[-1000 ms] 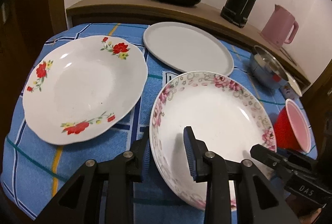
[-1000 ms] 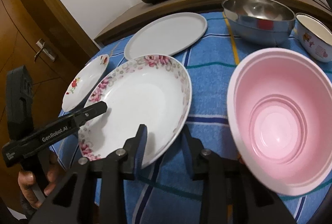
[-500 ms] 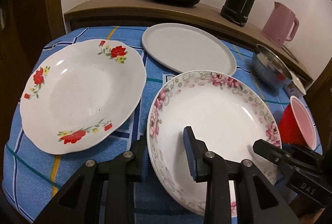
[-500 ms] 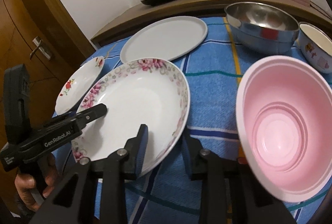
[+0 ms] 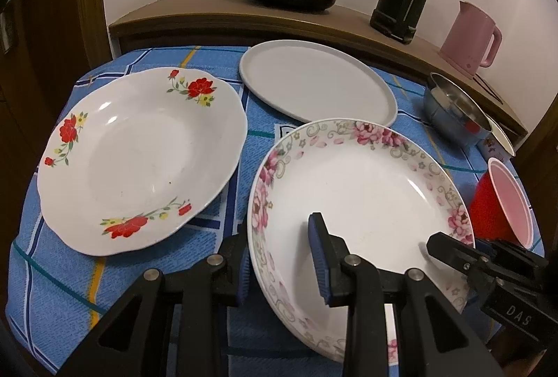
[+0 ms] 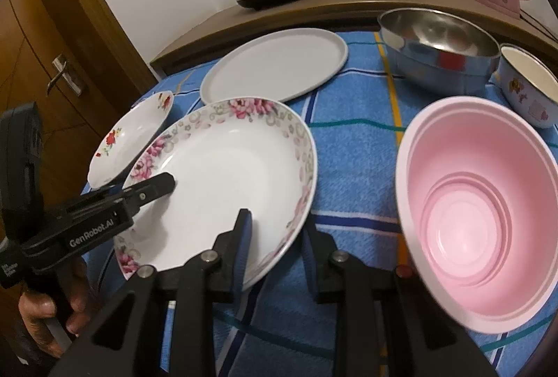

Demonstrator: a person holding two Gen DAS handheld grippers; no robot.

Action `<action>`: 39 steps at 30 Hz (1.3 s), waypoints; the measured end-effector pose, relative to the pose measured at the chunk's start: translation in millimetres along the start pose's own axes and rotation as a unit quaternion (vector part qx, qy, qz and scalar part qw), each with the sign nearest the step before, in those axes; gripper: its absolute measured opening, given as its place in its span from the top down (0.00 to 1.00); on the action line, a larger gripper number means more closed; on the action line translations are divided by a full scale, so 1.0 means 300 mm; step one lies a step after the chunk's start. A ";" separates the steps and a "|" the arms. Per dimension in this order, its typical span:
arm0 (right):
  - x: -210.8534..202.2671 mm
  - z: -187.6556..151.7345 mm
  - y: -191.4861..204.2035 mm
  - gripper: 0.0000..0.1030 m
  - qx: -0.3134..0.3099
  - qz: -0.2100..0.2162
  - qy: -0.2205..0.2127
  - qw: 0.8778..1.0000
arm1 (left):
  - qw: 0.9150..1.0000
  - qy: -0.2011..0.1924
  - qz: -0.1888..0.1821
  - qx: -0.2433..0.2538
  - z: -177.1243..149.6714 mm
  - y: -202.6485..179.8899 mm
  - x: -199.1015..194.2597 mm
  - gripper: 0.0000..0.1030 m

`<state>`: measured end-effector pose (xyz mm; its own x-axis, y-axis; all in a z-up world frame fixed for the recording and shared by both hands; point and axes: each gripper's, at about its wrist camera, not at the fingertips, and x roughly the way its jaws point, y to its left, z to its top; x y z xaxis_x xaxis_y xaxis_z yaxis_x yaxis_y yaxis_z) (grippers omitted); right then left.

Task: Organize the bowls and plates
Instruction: 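Lift the pink-rimmed plate with both grippers and carry it over the grey plate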

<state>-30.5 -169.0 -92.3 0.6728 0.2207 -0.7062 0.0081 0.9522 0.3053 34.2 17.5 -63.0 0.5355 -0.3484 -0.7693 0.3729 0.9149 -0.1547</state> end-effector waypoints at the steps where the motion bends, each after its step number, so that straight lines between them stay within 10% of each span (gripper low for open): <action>1: -0.001 0.001 -0.001 0.71 0.003 0.003 0.001 1.000 | 1.000 -0.003 0.004 0.004 0.000 -0.002 -0.006 0.68; 39: -0.064 0.026 0.044 0.71 -0.018 -0.025 -0.045 0.999 | 0.996 -0.072 0.010 0.047 0.050 -0.030 -0.099 0.68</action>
<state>-37.6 -162.3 -69.8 0.7359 0.1550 -0.6591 0.0171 0.9689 0.2469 26.2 16.6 -29.5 0.6440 -0.3610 -0.6745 0.4259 0.9016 -0.0759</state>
